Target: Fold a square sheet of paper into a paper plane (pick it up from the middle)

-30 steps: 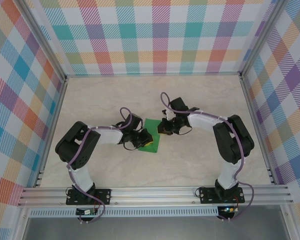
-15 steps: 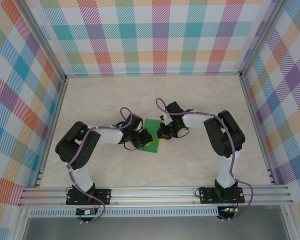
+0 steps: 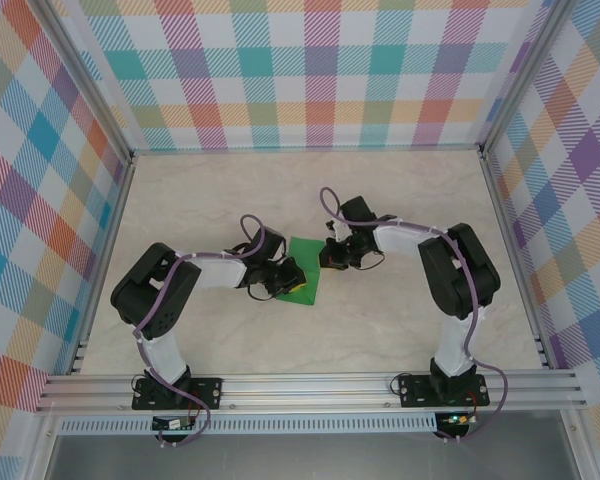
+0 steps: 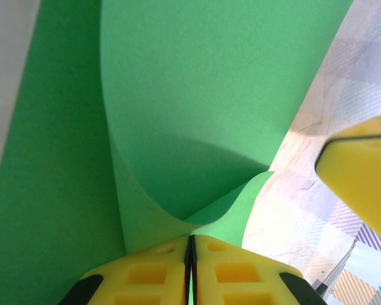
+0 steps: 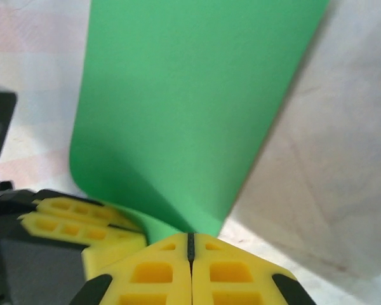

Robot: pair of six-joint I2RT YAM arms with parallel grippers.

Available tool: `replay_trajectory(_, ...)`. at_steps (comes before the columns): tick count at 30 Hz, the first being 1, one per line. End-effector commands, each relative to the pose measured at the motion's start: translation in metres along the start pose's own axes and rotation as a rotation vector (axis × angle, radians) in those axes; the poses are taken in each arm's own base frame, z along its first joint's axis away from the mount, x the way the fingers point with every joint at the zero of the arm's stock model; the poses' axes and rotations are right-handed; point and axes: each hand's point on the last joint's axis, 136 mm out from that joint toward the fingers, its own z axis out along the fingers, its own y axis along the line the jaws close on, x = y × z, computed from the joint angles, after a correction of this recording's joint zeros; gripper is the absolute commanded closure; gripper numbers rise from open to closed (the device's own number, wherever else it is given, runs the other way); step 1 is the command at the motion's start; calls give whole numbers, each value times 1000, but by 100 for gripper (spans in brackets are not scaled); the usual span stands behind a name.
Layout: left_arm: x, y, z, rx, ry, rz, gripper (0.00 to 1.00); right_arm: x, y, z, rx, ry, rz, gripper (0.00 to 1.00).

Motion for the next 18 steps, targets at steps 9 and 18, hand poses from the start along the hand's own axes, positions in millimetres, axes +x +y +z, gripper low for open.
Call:
replay_trajectory(9, 19, 45, 7, -173, 47, -70, 89, 19, 21, 17, -114, 76, -6, 95)
replay_trajectory(18, 9, 19, 1, -128, 35, -23, 89, 28, -14, 31, 38, 129, 13, 96)
